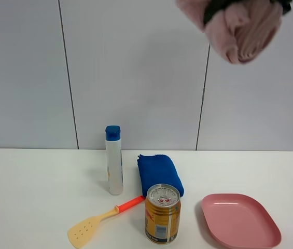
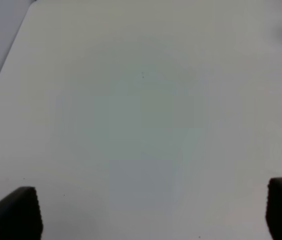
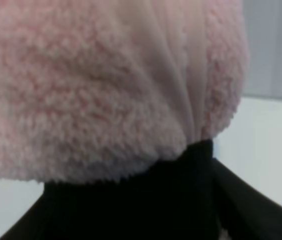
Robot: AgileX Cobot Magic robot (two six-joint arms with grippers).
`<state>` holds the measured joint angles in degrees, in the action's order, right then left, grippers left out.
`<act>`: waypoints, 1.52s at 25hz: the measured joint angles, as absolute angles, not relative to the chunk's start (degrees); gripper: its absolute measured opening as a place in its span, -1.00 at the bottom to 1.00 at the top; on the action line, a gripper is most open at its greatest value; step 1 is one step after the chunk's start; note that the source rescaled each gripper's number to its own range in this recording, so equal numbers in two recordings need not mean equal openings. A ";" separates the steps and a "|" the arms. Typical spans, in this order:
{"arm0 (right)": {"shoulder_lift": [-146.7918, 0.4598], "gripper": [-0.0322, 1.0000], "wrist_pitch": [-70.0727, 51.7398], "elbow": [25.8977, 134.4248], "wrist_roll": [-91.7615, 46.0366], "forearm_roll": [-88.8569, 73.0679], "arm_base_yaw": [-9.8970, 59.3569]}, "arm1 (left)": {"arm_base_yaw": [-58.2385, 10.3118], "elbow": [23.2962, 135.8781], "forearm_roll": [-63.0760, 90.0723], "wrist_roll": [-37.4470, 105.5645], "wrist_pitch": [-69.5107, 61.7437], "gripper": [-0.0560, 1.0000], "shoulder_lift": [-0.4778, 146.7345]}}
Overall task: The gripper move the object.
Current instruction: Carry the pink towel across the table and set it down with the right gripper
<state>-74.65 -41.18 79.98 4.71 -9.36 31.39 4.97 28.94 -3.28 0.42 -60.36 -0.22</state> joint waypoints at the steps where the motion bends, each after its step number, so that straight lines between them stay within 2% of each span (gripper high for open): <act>1: -74.46 -0.94 -41.05 80.84 3.52 -11.16 34.90 | 4.97 28.94 -3.28 0.42 -60.36 1.00 -0.22; 4: -76.25 -0.94 -39.91 83.08 1.71 -14.68 43.96 | 4.97 28.94 -3.28 0.42 -60.36 1.00 -0.22; 8: -82.25 -0.94 -35.52 85.28 1.45 -18.10 50.80 | 4.97 28.94 -3.28 0.42 -60.36 1.00 -0.22; 15: -98.46 -0.94 -27.08 89.43 4.92 -28.39 53.29 | 4.97 28.94 -3.28 0.42 -60.36 1.00 -0.22; 25: -114.94 -0.94 -26.00 100.38 10.55 -29.31 59.40 | 4.97 28.94 -3.28 0.47 -60.36 1.00 -0.22; 33: -115.77 -0.94 -29.42 104.90 13.81 -15.28 65.25 | 4.97 28.94 -3.28 0.40 -60.36 1.00 -0.22; 38: -115.77 -0.94 -34.38 105.10 31.50 0.97 65.11 | 4.97 28.94 -3.28 0.40 -60.36 1.00 -0.22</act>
